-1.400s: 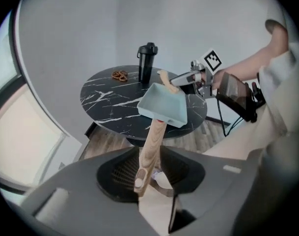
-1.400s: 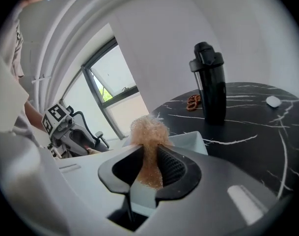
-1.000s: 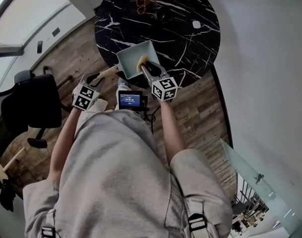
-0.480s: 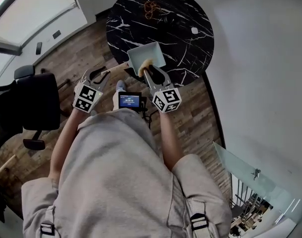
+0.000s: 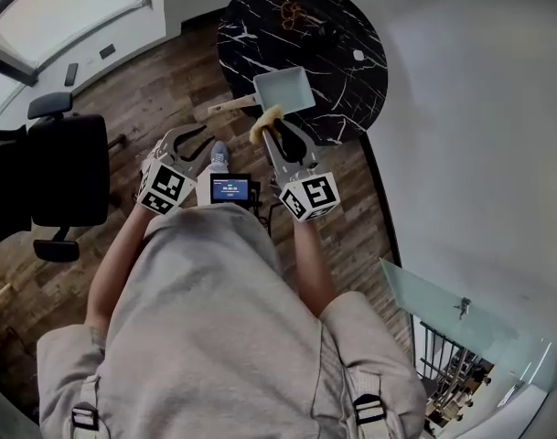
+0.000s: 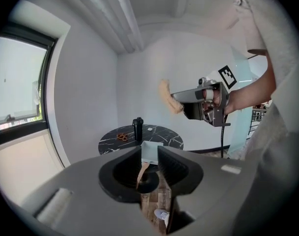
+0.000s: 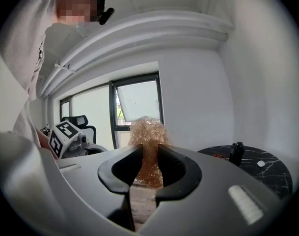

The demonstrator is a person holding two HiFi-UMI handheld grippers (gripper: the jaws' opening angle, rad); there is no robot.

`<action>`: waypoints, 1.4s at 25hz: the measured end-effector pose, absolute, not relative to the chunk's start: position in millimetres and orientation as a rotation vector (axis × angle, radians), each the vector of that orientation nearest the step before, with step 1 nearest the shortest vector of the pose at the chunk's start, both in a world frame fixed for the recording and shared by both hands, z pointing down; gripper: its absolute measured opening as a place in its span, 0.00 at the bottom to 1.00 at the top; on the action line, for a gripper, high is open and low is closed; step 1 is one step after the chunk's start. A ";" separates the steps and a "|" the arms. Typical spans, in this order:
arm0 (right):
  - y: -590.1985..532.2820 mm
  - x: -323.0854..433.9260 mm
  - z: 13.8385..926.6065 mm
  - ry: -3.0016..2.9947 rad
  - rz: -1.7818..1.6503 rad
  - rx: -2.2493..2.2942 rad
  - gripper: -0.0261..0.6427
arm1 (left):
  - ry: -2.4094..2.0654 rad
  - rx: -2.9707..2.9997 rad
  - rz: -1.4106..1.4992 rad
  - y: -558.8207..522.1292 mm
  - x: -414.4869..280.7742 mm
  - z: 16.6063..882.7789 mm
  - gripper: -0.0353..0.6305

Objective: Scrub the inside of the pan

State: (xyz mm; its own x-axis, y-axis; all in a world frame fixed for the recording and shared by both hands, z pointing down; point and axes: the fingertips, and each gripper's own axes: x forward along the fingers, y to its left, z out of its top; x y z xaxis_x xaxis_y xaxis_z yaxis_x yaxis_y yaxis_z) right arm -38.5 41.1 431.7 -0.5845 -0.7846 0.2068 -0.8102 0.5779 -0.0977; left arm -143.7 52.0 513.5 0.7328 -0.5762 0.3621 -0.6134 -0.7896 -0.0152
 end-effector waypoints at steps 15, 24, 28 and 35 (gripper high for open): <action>125.4 -134.4 398.3 -2.810 0.382 1.297 0.20 | -1.009 2.830 0.398 127.8 -209.1 501.9 0.20; 130.5 -143.7 399.5 -2.807 0.361 1.311 0.19 | -1.016 2.847 0.411 131.9 -220.5 499.6 0.20; 126.8 -143.2 401.2 -2.803 0.371 1.328 0.19 | -1.030 2.846 0.415 128.4 -224.4 497.8 0.20; 123.3 -144.7 403.7 -2.794 0.373 1.334 0.19 | -1.025 2.846 0.424 126.3 -226.0 500.8 0.20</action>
